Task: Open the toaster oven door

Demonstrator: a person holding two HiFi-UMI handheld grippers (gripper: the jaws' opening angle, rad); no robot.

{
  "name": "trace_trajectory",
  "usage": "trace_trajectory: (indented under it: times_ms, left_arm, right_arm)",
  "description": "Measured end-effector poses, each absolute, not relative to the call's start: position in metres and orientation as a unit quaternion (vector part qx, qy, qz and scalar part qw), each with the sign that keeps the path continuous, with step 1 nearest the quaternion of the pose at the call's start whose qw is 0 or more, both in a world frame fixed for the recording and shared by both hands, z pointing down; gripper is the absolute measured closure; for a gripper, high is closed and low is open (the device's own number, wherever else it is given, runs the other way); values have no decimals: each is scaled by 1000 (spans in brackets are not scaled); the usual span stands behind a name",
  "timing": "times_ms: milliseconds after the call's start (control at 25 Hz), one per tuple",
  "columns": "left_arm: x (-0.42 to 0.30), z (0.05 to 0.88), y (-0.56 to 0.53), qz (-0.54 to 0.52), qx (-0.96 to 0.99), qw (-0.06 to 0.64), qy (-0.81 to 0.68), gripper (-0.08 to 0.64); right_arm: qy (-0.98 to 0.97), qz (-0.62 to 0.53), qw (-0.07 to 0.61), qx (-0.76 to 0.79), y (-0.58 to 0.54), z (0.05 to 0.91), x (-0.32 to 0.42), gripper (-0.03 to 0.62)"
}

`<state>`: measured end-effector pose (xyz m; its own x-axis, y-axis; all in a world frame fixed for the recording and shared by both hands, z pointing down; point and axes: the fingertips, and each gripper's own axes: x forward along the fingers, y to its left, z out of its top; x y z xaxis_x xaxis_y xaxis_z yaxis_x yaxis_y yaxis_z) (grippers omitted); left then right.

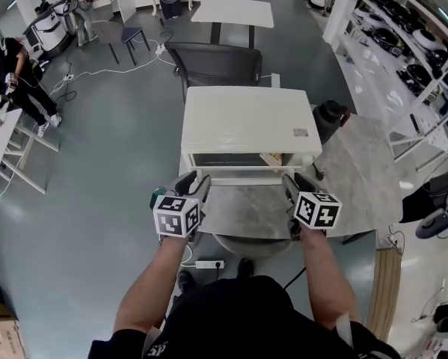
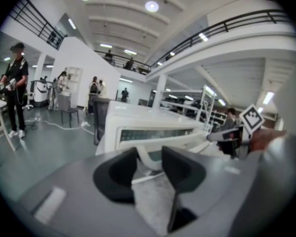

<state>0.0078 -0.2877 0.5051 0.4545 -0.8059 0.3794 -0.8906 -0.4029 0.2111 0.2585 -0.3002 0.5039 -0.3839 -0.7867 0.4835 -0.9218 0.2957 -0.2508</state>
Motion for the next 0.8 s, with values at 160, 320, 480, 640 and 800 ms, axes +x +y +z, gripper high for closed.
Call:
trace_trajectory:
  times_ms: [160, 320, 480, 640, 800]
  left_arm:
    - [6, 505, -276, 131, 825, 197, -513, 397]
    - [-8, 497, -270, 117, 821, 193, -524, 399]
    - [-20, 499, -274, 116, 820, 204, -523, 399]
    - [-21, 508, -274, 123, 825, 218, -506, 400]
    - [-19, 512, -269, 120, 834, 224, -490, 419]
  right_arm:
    - [-784, 258, 143, 546, -288, 509, 259, 457]
    - [-775, 262, 148, 556, -280, 511, 260, 459]
    - [-769, 261, 144, 566, -270, 517, 262, 460]
    - [-760, 259, 144, 579, -260, 524, 263, 462]
    - [-753, 258, 143, 588, -255, 527, 263, 465]
